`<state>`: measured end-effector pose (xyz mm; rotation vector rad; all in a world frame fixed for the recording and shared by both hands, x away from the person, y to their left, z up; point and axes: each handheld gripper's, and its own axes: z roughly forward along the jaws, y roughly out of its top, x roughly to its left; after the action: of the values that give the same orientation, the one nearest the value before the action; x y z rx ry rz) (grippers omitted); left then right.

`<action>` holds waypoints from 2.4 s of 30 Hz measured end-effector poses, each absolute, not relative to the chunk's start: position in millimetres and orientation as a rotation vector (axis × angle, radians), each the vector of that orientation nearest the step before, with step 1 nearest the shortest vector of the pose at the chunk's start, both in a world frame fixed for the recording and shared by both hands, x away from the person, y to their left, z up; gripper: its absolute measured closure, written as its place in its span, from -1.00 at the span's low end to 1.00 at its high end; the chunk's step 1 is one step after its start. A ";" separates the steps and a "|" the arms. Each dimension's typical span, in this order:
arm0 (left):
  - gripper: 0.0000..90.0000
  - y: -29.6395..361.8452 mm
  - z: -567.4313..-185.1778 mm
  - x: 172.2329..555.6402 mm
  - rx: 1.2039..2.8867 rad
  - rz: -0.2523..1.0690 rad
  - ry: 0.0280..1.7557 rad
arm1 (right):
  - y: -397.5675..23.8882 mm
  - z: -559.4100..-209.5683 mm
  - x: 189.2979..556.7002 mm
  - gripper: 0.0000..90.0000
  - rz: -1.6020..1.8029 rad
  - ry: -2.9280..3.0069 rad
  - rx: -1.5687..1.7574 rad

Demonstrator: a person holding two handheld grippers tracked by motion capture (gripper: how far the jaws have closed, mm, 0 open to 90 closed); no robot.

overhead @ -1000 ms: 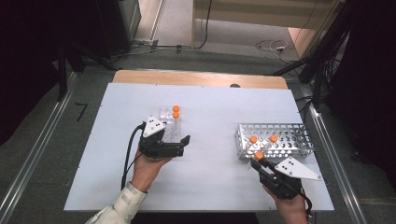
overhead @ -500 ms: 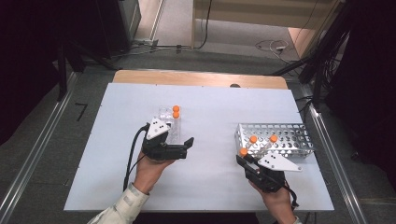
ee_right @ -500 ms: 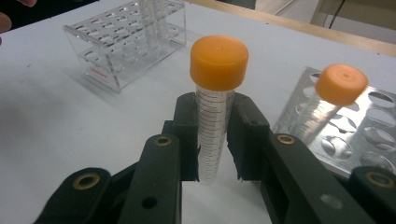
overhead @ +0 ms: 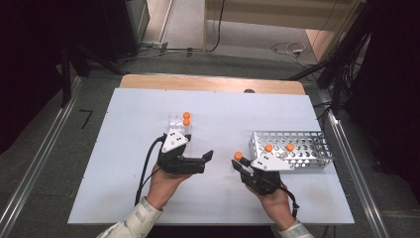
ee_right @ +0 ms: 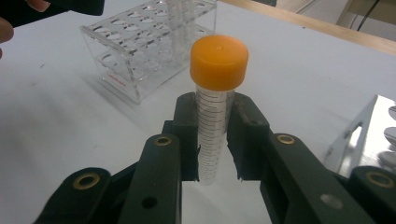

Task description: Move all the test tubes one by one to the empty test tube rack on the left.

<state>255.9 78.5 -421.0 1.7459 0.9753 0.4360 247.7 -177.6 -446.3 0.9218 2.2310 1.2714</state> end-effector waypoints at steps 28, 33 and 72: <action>0.16 58.1 -424.1 249.1 1.811 0.370 0.833 | -130.4 -443.0 251.6 0.60 1.305 2.296 0.844; 0.36 57.9 -425.7 249.1 1.825 0.374 0.834 | -126.4 -444.1 251.3 0.60 1.303 2.306 0.829; 0.56 93.5 -390.2 275.3 1.703 0.489 0.963 | -187.0 -437.1 226.7 -0.48 1.287 2.292 0.906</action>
<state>275.3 93.5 -390.2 1.7026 0.9629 0.4890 226.7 -187.0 -437.1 0.9064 2.2918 1.2871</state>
